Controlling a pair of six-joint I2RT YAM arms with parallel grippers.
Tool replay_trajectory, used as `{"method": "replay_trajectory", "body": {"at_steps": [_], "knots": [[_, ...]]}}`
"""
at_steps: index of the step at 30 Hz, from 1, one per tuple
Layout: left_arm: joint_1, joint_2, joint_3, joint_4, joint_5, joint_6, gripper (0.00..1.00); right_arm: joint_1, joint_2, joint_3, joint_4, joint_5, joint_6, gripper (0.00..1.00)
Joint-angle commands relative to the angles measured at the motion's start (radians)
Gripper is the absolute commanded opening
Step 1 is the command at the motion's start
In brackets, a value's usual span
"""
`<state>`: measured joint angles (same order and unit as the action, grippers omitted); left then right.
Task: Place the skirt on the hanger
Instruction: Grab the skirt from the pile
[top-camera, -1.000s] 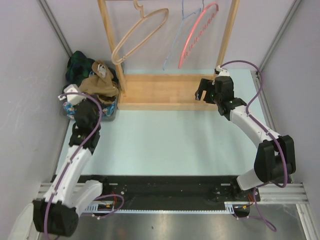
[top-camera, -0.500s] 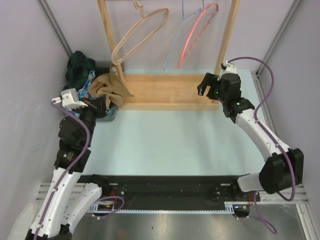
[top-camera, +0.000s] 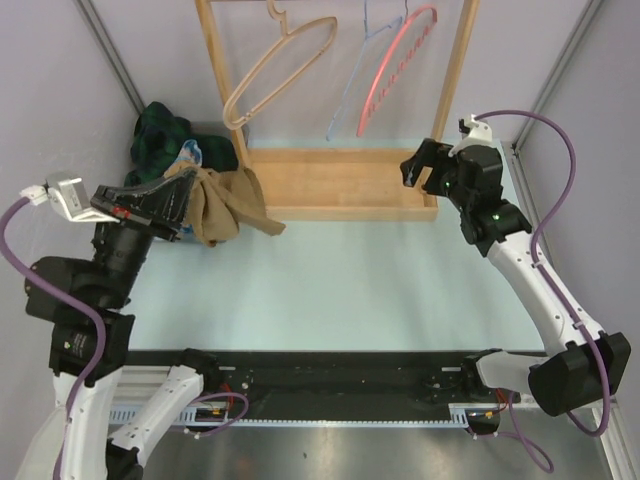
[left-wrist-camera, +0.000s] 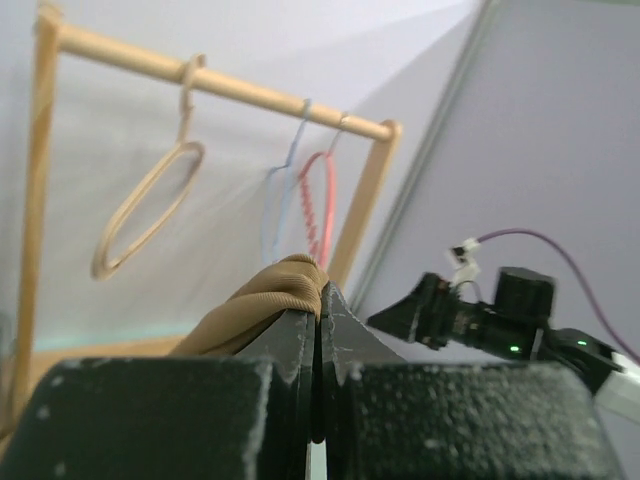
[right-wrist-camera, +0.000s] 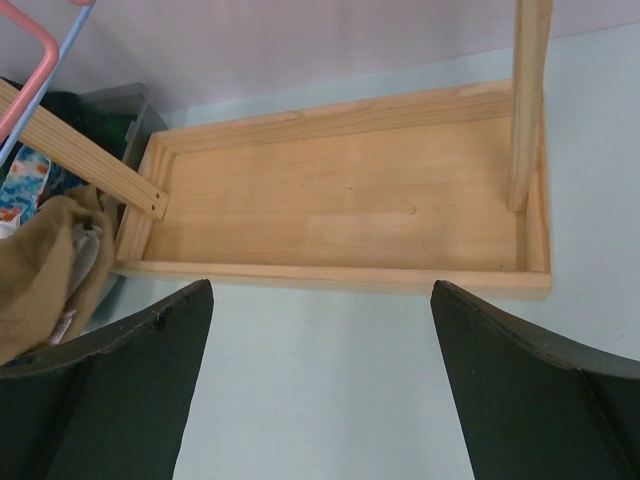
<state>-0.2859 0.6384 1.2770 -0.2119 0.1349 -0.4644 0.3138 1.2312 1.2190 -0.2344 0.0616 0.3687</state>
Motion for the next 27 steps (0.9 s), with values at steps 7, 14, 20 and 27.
{"method": "replay_trajectory", "body": {"at_steps": [7,14,20,27], "knots": [[-0.006,0.152,0.186,0.149,0.376,-0.088,0.0,0.08,-0.035,0.013,0.067,-0.481,-0.158,1.0],[-0.006,0.165,0.188,0.149,0.422,-0.111,0.0,0.355,-0.033,0.069,0.081,-0.622,-0.281,1.0],[-0.006,0.133,0.174,0.138,0.433,-0.114,0.0,0.499,0.062,0.03,0.169,-0.373,-0.347,1.0],[-0.006,0.115,0.163,0.121,0.451,-0.131,0.0,0.501,0.134,0.006,0.327,-0.4,-0.366,1.0]]}}
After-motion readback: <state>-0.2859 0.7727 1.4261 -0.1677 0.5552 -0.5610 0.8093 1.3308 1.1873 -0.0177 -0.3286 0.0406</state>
